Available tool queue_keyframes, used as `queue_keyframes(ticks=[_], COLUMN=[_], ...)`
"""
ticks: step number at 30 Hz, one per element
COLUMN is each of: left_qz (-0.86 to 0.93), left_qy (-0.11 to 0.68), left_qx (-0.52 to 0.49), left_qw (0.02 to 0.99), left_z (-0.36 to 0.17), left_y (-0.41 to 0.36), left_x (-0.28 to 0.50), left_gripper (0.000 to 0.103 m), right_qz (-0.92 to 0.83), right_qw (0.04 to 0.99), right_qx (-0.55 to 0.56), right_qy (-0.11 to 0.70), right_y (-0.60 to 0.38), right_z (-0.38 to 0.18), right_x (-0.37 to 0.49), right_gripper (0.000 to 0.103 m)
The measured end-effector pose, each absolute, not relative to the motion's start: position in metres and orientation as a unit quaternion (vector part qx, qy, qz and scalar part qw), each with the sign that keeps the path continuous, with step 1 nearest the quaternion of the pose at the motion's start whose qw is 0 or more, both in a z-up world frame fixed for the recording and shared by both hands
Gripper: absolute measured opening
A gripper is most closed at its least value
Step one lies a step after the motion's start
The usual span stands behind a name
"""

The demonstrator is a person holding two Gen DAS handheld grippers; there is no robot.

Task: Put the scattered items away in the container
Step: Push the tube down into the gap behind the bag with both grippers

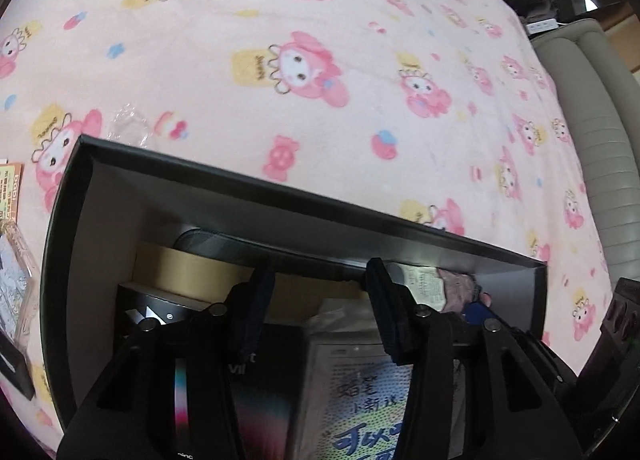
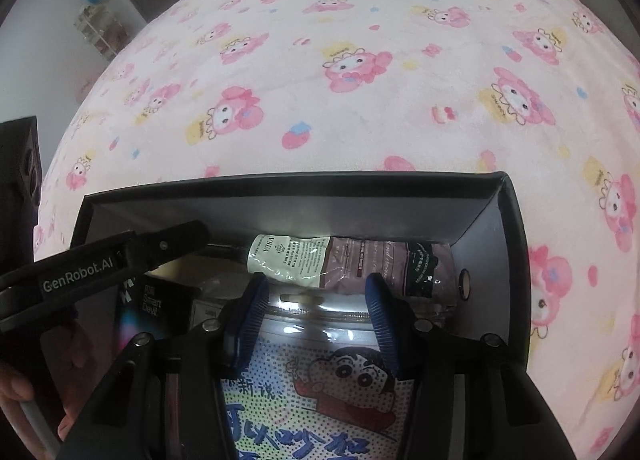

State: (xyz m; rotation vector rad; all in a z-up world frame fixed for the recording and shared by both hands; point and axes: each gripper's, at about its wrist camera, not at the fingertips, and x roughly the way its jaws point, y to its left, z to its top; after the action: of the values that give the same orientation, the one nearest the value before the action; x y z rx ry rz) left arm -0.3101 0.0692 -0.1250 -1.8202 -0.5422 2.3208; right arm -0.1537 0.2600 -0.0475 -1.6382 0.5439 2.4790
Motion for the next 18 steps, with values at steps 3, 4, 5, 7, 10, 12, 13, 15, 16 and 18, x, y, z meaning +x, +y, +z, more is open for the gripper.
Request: queue_keyframes(ticks=[3, 4, 5, 7, 10, 12, 13, 15, 16, 18], left_qz=[0.767, 0.766, 0.764, 0.766, 0.761, 0.762, 0.764, 0.769, 0.774, 0.772], left_qy=[-0.174, -0.175, -0.177, -0.171, -0.179, -0.191, -0.202, -0.212, -0.212, -0.206], left_qx=[-0.614, -0.615, -0.616, -0.615, -0.618, -0.613, -0.607, -0.596, -0.59, -0.59], left_qw=[0.068, 0.069, 0.072, 0.071, 0.081, 0.086, 0.086, 0.087, 0.091, 0.116], left_z=[-0.133, -0.137, -0.139, -0.141, -0.141, -0.141, -0.14, -0.136, -0.133, -0.131], left_y=[0.076, 0.08, 0.084, 0.092, 0.096, 0.093, 0.09, 0.089, 0.091, 0.101], left_x=[-0.312, -0.312, -0.312, -0.31, -0.31, -0.31, -0.309, -0.307, -0.306, -0.305], left_gripper=[0.042, 0.042, 0.042, 0.039, 0.034, 0.034, 0.034, 0.034, 0.034, 0.038], right_qz=[0.814, 0.812, 0.813, 0.813, 0.808, 0.806, 0.805, 0.808, 0.811, 0.813], right_qw=[0.066, 0.067, 0.067, 0.066, 0.075, 0.079, 0.077, 0.079, 0.08, 0.08], right_qx=[-0.552, -0.556, -0.556, -0.555, -0.56, -0.563, -0.563, -0.558, -0.554, -0.551], right_qy=[0.167, 0.164, 0.162, 0.164, 0.166, 0.165, 0.168, 0.171, 0.171, 0.171], right_y=[0.257, 0.255, 0.255, 0.257, 0.259, 0.258, 0.258, 0.258, 0.258, 0.258], right_z=[-0.052, -0.054, -0.055, -0.055, -0.057, -0.057, -0.057, -0.055, -0.053, -0.051], right_x=[-0.156, -0.156, -0.155, -0.155, -0.155, -0.154, -0.153, -0.15, -0.149, -0.148], right_gripper=[0.043, 0.043, 0.043, 0.042, 0.041, 0.04, 0.04, 0.04, 0.04, 0.04])
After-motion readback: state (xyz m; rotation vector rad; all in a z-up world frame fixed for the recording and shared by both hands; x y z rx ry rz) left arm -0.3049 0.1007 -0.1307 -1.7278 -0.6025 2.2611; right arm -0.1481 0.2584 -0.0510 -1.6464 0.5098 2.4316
